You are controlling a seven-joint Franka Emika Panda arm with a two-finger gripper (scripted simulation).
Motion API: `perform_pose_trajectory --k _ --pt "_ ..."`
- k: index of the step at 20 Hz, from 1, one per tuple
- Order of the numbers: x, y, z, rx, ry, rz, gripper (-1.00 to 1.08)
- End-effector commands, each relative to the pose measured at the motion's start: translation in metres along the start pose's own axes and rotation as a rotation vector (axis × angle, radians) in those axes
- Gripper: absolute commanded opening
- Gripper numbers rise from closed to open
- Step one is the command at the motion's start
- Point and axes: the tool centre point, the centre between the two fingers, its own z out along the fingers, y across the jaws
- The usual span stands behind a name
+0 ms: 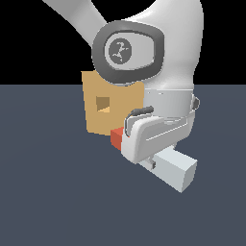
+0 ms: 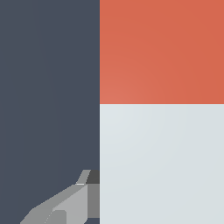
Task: Insert the peg into the horizontal hole in a box.
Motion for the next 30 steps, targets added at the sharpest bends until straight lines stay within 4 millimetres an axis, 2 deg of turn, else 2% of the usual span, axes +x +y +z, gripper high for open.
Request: perform_pose_trajectory --k 1,15,24,30 --pt "0.001 -0.008 -0.007 -0.005 -0.004 0.041 -1.0" --pt "0.037 -0.074 -0.033 -0.007 -0.003 0.362 -1.0" --pt "0.076 -0.113 -0.053 -0.008 -0.002 0.602 -1.0" --pt "0.105 -0.132 -0.065 -0.008 -0.001 0.753 -1.0"
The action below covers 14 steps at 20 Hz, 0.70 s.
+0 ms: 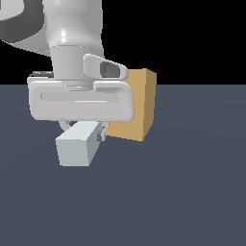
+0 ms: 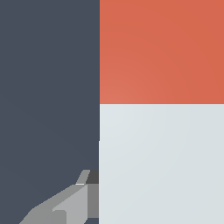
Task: Insert the peg into the horizontal hole in a box.
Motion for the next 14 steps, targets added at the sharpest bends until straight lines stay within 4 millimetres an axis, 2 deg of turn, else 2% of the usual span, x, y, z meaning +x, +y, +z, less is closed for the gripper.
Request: perform_pose_trajectory --k 1,7,14 --pt "0.005 -0.012 -0.007 -0.006 0.001 0.062 -1.0" --pt "0.018 -0.038 -0.018 -0.006 0.001 0.188 -1.0" --pt "0.03 -0.056 -0.026 -0.006 0.0 0.284 -1.0"
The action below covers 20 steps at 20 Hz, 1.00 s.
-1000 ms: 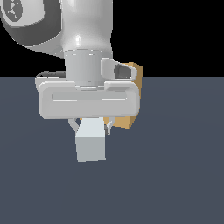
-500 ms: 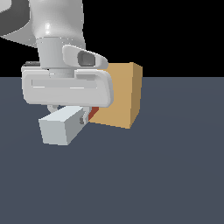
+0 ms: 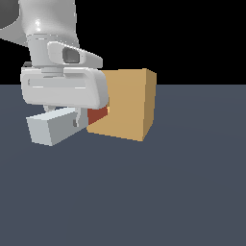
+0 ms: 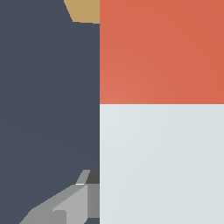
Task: Insert the peg into the horizontal hole in a box.
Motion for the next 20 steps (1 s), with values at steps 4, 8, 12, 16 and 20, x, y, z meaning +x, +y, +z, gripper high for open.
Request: perform_pose_trajectory --k 4,8,12,16,20 --pt "0.005 -0.0089 -0.0065 -0.005 0.001 0.051 -1.0" --pt "0.0069 -0.012 -0.0081 -0.005 0.001 0.067 -1.0" --pt "0.0076 -0.0126 -0.0085 -0.005 0.001 0.07 -1.0" --pt "0.0073 -0.0133 -0.0072 -0.002 0.0 0.069 -1.0" --pt "0.0087 -0.0107 -0.01 -0.009 0.003 0.07 -1.0"
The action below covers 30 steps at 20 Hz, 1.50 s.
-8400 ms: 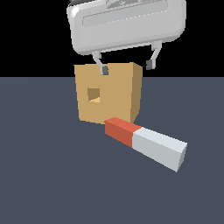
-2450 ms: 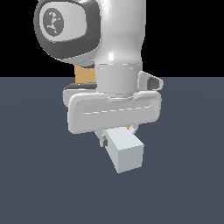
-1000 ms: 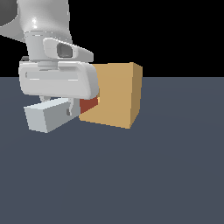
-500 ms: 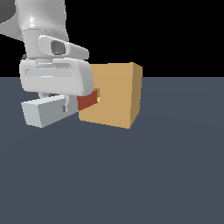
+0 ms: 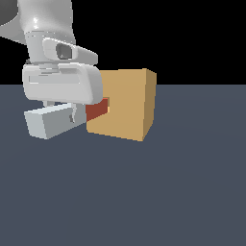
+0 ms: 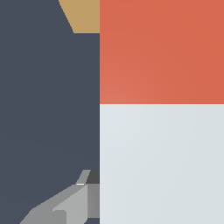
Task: Insert the peg into the horizontal hole in a box.
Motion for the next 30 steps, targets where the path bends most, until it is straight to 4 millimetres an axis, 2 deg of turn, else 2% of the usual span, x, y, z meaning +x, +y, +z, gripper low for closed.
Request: perform_pose_trajectory --k 1,5,9,13,19,22,26,30 --pt "0.001 0.002 -0.002 -0.006 0.003 0.0 -1.0" --pt "0.003 0.0 0.0 -0.001 0.0 0.0 -1.0" --pt "0.016 0.0 0.0 -0.001 0.001 0.0 -1.0" --pt "0.041 -0.001 -0.001 -0.002 0.002 0.0 -1.0" --pt "0.091 -0.001 -0.002 -0.004 0.003 0.0 -1.0" --pt "0.11 0.0 -0.002 -0.005 0.003 0.001 -1.0" --pt "0.125 0.001 -0.002 -0.005 0.003 0.001 -1.0" --pt "0.13 0.001 -0.003 -0.006 0.003 0.0 -1.0"
